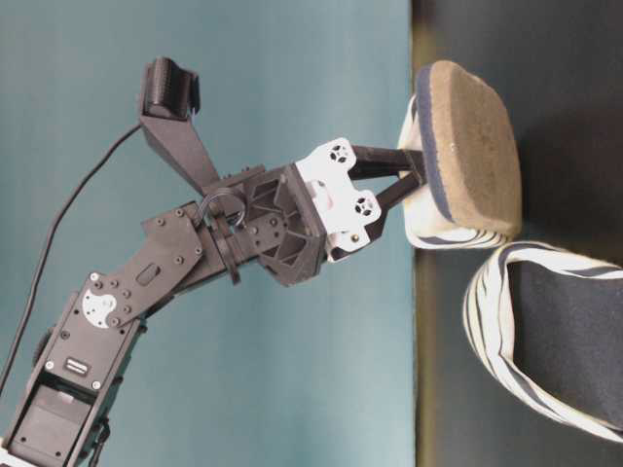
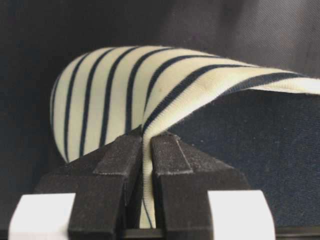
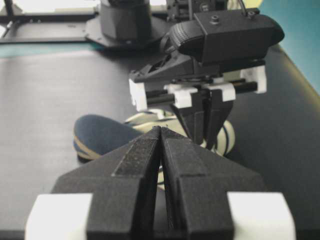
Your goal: Arrange the slippers with the left arm.
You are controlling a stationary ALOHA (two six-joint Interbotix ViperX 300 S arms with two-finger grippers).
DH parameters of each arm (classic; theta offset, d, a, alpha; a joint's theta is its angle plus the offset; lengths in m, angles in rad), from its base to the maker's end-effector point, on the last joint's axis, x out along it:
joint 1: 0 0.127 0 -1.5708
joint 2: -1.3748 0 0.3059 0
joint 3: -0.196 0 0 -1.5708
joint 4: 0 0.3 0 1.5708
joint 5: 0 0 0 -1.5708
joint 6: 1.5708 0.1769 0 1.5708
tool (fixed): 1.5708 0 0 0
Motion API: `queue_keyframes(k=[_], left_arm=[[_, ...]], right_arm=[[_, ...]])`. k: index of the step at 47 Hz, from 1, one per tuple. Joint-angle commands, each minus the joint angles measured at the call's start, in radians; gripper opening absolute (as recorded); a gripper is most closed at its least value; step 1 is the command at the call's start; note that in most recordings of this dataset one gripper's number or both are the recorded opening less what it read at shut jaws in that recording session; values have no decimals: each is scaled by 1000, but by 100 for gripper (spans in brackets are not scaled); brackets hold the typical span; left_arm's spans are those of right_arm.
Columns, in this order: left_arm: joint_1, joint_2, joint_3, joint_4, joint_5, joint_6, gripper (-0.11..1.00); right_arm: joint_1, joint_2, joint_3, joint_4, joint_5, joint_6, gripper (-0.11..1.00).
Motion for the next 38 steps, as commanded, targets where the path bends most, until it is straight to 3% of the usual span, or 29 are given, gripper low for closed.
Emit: queue_keyframes(k=[1,8,14,18,38], left_arm=[[-6,-8,-8,2,-3,5,5],[-8,-8,-8,3,-8,3,30],[-15,-8,-8,3,-3,-3,63],[-20,-8,-8,2,-2,-2,75],[-58,-72,2,2,-8,69,76]], right_arm=[[5,6,-6,2,-9,5,0],[5,5,0,2,-9,6,0],[5,6,3,2,-9,6,0],[5,6,3,2,-9,6,0],[5,6,5,3,-6,6,0]])
